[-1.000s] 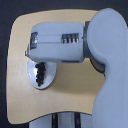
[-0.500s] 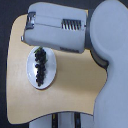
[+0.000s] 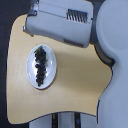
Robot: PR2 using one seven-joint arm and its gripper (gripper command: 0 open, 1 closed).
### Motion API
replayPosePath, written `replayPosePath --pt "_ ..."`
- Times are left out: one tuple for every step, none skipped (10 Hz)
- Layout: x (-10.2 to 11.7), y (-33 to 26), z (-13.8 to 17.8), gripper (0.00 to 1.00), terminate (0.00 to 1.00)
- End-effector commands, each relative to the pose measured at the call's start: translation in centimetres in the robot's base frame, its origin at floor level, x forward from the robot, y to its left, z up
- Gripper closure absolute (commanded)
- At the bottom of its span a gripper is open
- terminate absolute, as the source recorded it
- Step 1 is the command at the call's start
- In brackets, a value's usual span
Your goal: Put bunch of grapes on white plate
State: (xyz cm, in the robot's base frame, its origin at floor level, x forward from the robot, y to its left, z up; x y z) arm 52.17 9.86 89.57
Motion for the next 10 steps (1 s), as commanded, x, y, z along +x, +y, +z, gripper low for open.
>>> replayPosePath --pt "0.9 -12.7 2.3 0.0 0.0" --pt "1.2 -17.3 3.5 0.0 0.0" --pt "1.1 -19.2 4.0 0.0 0.0" --pt "0.5 -22.2 4.4 0.0 0.0" --pt "0.3 -25.2 4.9 0.0 0.0" --pt "0.0 -27.6 5.2 0.0 0.0" --pt "-0.2 -29.1 5.3 0.0 0.0" --pt "-0.3 -30.9 5.1 0.0 0.0" --pt "-0.1 -32.7 4.9 0.0 0.0" --pt "0.3 -34.1 4.9 0.0 0.0"
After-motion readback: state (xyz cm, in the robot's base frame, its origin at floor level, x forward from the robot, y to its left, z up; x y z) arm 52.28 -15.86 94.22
